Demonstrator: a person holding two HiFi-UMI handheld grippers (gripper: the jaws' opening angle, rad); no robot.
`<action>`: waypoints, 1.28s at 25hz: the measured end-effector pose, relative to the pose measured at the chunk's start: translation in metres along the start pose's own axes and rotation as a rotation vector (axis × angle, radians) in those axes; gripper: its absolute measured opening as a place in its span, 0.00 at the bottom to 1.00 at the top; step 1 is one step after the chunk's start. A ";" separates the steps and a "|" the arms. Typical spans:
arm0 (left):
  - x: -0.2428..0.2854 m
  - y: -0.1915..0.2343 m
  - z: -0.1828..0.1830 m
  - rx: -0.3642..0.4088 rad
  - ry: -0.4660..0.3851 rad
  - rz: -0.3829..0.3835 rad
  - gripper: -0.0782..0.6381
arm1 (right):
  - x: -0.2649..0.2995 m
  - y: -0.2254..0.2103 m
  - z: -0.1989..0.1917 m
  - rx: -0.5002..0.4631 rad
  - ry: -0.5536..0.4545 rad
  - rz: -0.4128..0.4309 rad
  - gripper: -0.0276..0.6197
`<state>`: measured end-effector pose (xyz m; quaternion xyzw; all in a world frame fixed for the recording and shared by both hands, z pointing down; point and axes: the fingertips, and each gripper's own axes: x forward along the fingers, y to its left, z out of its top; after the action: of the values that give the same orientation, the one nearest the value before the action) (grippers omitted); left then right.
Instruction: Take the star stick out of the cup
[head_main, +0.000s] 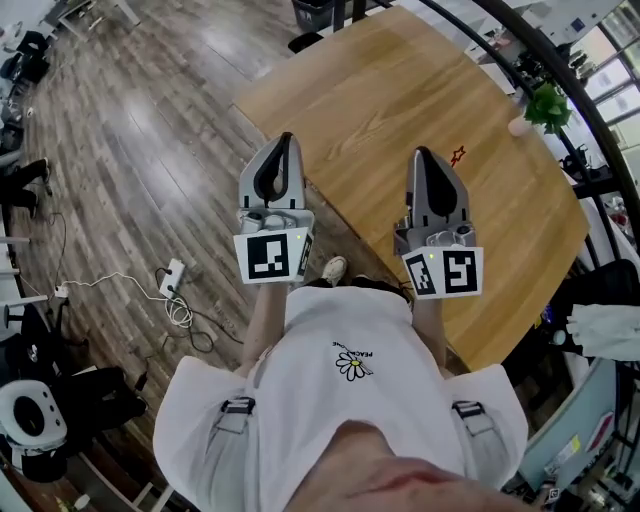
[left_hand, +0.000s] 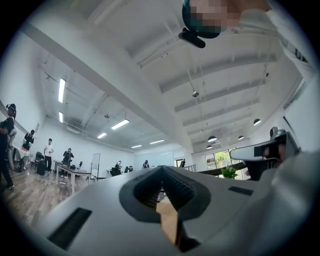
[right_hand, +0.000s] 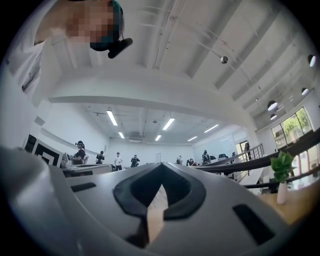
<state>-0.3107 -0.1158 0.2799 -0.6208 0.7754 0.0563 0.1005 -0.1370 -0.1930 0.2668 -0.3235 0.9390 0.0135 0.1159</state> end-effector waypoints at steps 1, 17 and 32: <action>0.005 -0.001 -0.001 -0.001 -0.001 0.000 0.13 | 0.003 -0.005 -0.004 0.007 0.005 -0.004 0.05; 0.054 -0.092 -0.016 -0.056 0.071 -0.282 0.16 | -0.020 -0.060 0.002 0.001 0.009 -0.146 0.05; 0.081 -0.256 -0.126 -0.328 0.435 -0.712 0.39 | -0.120 -0.149 0.006 -0.054 0.070 -0.466 0.05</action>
<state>-0.0894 -0.2768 0.3940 -0.8542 0.4973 0.0087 -0.1517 0.0469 -0.2372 0.2957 -0.5348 0.8417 0.0002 0.0747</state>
